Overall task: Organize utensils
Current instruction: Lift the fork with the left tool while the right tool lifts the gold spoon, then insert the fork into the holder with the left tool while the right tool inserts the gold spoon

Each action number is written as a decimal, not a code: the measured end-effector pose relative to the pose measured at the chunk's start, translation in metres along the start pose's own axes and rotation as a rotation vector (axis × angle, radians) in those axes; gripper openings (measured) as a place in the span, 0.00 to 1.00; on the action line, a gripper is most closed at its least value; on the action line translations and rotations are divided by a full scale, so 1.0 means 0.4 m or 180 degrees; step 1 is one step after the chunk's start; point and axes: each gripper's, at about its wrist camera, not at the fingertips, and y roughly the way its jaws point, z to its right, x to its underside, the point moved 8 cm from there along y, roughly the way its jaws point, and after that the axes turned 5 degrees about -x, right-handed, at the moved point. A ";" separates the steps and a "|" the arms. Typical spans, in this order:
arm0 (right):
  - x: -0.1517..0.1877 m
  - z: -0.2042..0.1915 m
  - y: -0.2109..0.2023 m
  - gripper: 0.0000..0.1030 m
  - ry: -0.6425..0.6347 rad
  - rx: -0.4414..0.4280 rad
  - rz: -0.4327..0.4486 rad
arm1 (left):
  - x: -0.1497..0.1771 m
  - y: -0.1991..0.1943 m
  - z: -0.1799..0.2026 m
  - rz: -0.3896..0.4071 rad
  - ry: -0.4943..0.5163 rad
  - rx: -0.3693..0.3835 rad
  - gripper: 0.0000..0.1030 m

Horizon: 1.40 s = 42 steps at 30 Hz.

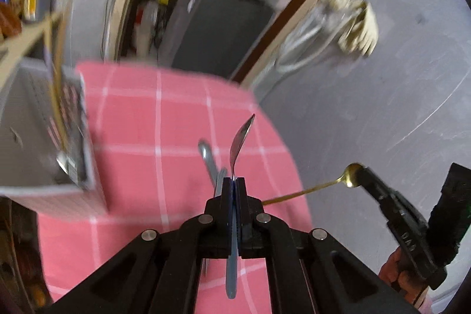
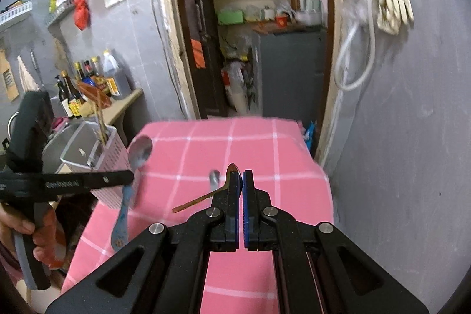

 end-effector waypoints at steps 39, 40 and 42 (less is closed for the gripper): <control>-0.215 -0.561 0.133 0.02 -0.1617 -0.0676 0.0085 | -0.238 -0.231 -0.348 0.1780 -0.0417 -0.0460 0.02; -0.214 -0.567 0.143 0.02 -0.1635 -0.0685 0.0075 | -0.235 -0.225 -0.354 0.1768 -0.0423 -0.0478 0.02; -0.209 -0.577 0.163 0.02 -0.1669 -0.0700 0.0034 | -0.229 -0.216 -0.360 0.1751 -0.0415 -0.0514 0.02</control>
